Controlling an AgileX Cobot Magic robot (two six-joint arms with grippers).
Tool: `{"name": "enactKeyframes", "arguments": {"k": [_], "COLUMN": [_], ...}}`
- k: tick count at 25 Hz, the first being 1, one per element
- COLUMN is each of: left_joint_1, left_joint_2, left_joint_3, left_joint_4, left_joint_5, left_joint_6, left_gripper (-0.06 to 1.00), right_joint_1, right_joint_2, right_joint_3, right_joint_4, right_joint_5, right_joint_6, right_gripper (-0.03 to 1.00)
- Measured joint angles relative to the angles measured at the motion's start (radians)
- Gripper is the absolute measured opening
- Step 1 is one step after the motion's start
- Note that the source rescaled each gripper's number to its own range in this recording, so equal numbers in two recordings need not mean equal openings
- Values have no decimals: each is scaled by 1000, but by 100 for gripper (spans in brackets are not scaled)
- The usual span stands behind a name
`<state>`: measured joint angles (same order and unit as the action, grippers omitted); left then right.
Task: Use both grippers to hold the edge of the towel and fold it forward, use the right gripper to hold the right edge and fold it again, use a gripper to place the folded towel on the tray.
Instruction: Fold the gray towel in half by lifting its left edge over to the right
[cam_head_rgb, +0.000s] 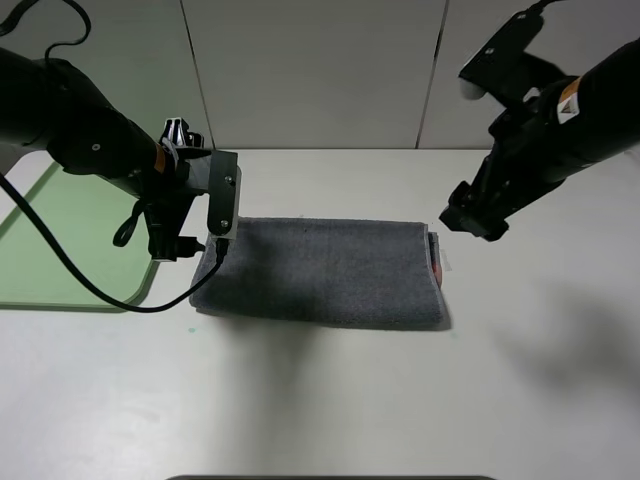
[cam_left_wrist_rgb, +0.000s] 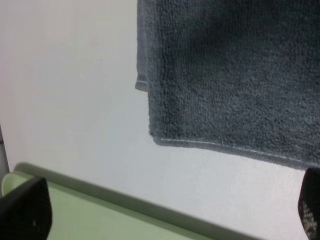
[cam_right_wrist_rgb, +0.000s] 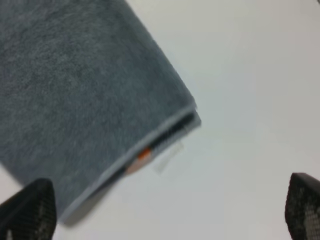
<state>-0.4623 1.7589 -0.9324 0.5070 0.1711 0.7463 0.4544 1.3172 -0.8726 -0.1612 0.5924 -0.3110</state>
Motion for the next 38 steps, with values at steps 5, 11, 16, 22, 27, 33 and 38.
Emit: {"name": "enactKeyframes", "arguments": {"k": [5, 11, 16, 22, 27, 33, 38], "left_joint_1": [0, 0, 0, 0, 0, 0, 0], "left_joint_2": [0, 0, 0, 0, 0, 0, 0], "left_joint_3": [0, 0, 0, 0, 0, 0, 0], "left_joint_4": [0, 0, 0, 0, 0, 0, 0], "left_joint_5": [0, 0, 0, 0, 0, 0, 2], "left_joint_6": [0, 0, 0, 0, 0, 0, -1], "left_gripper": [100, 100, 100, 100, 100, 100, 100], "right_joint_1": [0, 0, 0, 0, 0, 0, 0], "right_joint_2": [-153, -346, -540, -773, -928, -1041, -1103], "right_joint_3": [0, 46, 153, 304, 352, 363, 378], "right_joint_4": [6, 117, 174, 179, 179, 175, 175], "right_joint_5": [162, 252, 255, 268, 309, 393, 421], "right_joint_6": [98, 129, 152, 236, 288, 317, 330], "right_gripper": [100, 100, 100, 100, 100, 100, 100]}}
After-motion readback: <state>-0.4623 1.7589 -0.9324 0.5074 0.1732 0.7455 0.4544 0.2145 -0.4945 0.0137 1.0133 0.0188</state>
